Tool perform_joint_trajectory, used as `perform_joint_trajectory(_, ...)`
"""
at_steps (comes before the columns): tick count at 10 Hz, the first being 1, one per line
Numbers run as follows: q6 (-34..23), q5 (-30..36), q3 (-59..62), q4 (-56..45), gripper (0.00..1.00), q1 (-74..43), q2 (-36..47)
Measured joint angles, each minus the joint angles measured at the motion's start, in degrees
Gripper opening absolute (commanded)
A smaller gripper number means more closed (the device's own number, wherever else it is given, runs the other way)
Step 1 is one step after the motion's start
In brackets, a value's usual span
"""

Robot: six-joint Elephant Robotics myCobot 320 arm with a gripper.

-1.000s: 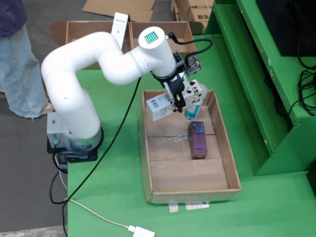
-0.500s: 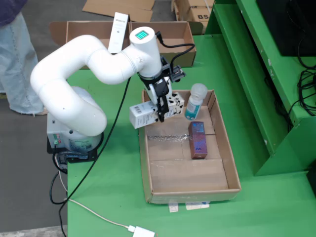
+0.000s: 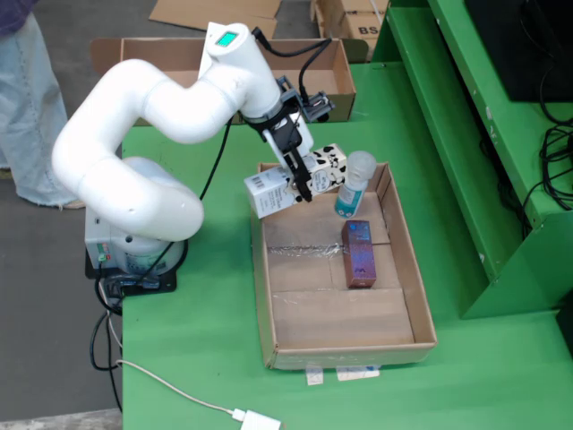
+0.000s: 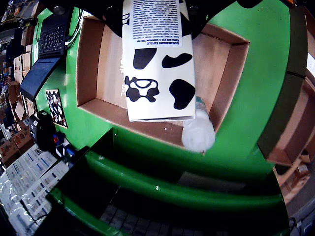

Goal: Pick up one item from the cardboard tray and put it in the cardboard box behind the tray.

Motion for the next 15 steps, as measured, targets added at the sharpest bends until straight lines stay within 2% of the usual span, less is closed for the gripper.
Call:
perform_joint_trajectory(2,4.7,-0.4,1.4,1.8,0.00,4.8,-5.2)
perform_joint_trajectory(4,11.0,-0.2,7.9,7.7,0.00,11.1,-11.3)
perform_joint_trajectory(7,19.5,0.8,16.7,4.7,0.00,19.8,-20.0)
perform_joint_trajectory(12,19.9,0.8,33.3,-8.7,0.00,36.4,-36.7)
perform_joint_trajectory(15,17.4,1.1,42.7,-5.5,0.00,45.7,-46.3)
